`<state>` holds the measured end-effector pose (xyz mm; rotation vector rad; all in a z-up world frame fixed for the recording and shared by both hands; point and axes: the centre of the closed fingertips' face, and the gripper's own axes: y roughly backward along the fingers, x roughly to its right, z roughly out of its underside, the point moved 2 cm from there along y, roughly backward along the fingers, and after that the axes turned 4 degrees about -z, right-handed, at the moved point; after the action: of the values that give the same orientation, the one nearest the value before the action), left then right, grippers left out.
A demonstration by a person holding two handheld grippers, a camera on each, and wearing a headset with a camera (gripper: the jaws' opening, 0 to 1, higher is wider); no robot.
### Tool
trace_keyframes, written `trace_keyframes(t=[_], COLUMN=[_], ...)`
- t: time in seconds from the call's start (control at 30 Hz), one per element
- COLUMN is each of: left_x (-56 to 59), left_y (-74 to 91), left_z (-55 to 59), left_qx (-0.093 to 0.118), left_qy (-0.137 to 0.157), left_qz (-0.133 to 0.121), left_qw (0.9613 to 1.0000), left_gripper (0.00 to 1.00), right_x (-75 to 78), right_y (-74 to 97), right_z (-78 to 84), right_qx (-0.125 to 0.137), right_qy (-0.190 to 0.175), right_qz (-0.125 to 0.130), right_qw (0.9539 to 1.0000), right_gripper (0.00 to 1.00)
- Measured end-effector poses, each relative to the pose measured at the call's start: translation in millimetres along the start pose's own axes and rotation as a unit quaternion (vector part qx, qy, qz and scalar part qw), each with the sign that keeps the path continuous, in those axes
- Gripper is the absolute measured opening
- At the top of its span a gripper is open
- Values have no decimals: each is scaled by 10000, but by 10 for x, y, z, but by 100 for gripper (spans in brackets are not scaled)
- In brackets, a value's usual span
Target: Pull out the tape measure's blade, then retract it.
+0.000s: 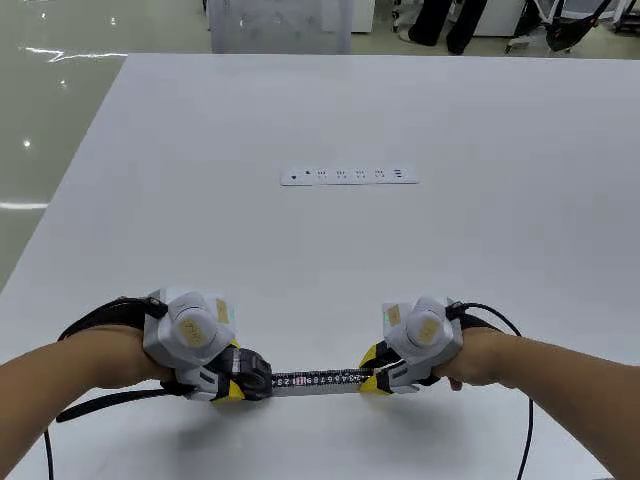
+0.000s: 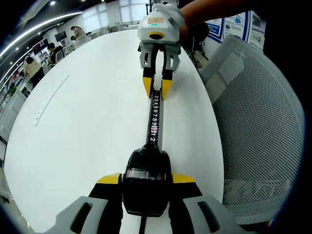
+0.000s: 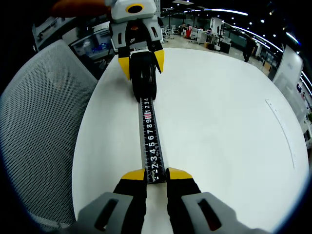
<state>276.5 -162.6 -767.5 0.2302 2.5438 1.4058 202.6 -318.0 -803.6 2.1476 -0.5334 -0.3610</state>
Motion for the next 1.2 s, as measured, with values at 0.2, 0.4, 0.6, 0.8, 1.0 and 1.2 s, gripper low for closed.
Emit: trace_keyframes(t=[0.2, 0.4, 0.6, 0.8, 1.0, 1.2], left_x=[3, 9, 12, 8, 5, 0], left_y=[0, -1, -4, -4, -3, -3], left_z=[-5, -9, -7, -2, -1, -1], left_qx=[8, 11, 4, 0, -1, -13], left_qy=[-19, -13, -10, -16, -16, 0], left_qz=[4, -2, -7, -8, -3, 4], left_qw=[10000, 10000, 10000, 10000, 10000, 10000], left_gripper=[33, 33, 33, 33, 33, 33], right_x=[2, 3, 9, 25, 32, 44], right_y=[37, 69, 105, 131, 166, 207], right_z=[38, 81, 135, 174, 214, 263], right_qx=[-20, -40, -66, -50, -55, -89], right_qy=[-17, -44, 15, -53, -77, -70], right_qz=[18, 37, 51, 51, 39, 35], right_qw=[10000, 10000, 10000, 10000, 9999, 9999], right_gripper=[13, 13, 13, 13, 13, 13])
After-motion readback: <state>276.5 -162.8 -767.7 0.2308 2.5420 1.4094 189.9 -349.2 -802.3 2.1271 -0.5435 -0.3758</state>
